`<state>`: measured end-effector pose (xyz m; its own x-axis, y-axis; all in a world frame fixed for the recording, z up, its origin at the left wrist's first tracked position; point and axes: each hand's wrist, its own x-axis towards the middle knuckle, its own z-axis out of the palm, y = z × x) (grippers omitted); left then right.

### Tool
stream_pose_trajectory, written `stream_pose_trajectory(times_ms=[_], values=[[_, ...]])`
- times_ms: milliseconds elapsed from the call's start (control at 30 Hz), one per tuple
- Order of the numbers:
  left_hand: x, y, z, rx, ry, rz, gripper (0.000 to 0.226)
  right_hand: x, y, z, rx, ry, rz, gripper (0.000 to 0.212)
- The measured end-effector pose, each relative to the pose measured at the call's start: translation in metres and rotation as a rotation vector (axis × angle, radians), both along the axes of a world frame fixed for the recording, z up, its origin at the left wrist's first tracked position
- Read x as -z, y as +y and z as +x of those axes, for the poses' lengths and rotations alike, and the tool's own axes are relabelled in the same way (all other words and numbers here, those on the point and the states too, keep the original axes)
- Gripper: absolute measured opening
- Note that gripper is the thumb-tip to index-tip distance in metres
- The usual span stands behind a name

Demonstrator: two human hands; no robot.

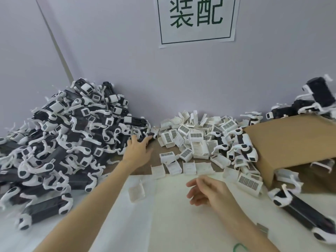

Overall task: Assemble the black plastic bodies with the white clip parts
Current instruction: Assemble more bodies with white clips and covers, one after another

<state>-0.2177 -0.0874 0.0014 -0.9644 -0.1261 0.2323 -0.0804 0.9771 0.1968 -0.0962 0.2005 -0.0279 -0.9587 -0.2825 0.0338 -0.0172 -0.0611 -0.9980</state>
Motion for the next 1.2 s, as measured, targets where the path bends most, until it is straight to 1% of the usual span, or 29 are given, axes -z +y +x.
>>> stream_pose_trajectory(times_ms=[100,167,267,367,433,533,600,667,700,733,833,867,933,1000,1033,1100,1200], values=[[0.004,-0.013,-0.044,-0.027,-0.104,0.094,0.062,0.000,0.000,0.000,0.010,-0.001,0.011,0.034],[0.014,-0.016,-0.061,0.002,-0.137,0.108,0.057,0.000,0.000,0.001,-0.002,0.004,0.026,0.034],[0.027,-0.015,-0.057,0.070,-0.008,0.107,0.044,0.001,0.000,0.001,-0.009,0.005,0.045,0.033],[0.024,-0.008,-0.030,0.149,0.156,0.255,0.032,0.001,-0.001,0.001,-0.013,0.001,0.045,0.033],[0.017,0.000,-0.005,0.215,0.227,0.420,0.025,0.001,-0.001,0.001,-0.005,-0.003,0.043,0.033],[0.005,0.017,0.039,0.215,0.300,0.695,0.022,0.002,0.002,0.002,0.011,-0.027,0.025,0.032],[0.001,0.029,0.065,0.196,0.380,0.789,0.021,0.002,0.003,0.003,0.021,-0.042,0.007,0.030],[-0.002,0.042,0.091,0.233,0.430,0.872,0.022,0.000,0.002,0.004,0.047,-0.049,-0.046,0.023],[-0.003,0.049,0.104,0.268,0.441,0.925,0.022,-0.001,0.001,0.004,0.068,-0.055,-0.094,0.020],[-0.002,0.055,0.116,0.303,0.445,0.973,0.023,-0.002,-0.001,0.005,0.088,-0.068,-0.149,0.023],[0.008,0.075,0.146,0.340,0.425,1.061,0.021,-0.003,-0.001,0.006,0.048,-0.097,-0.260,0.049],[0.013,0.082,0.154,0.341,0.391,1.092,0.020,-0.003,0.000,0.007,0.004,-0.086,-0.263,0.053],[0.023,0.094,0.165,0.358,0.341,1.140,0.018,-0.003,0.003,0.009,-0.055,-0.060,-0.231,0.052],[0.030,0.101,0.172,0.366,0.350,1.143,0.012,-0.003,0.005,0.010,-0.048,-0.061,-0.200,0.051],[0.033,0.102,0.174,0.368,0.362,1.140,0.012,-0.003,0.005,0.010,-0.048,-0.067,-0.193,0.051],[0.035,0.105,0.175,0.371,0.408,1.120,0.022,-0.003,0.006,0.008,-0.082,-0.089,-0.211,0.043],[0.037,0.107,0.174,0.332,0.495,1.142,0.049,-0.003,0.008,0.006,-0.103,-0.080,-0.258,0.038]])
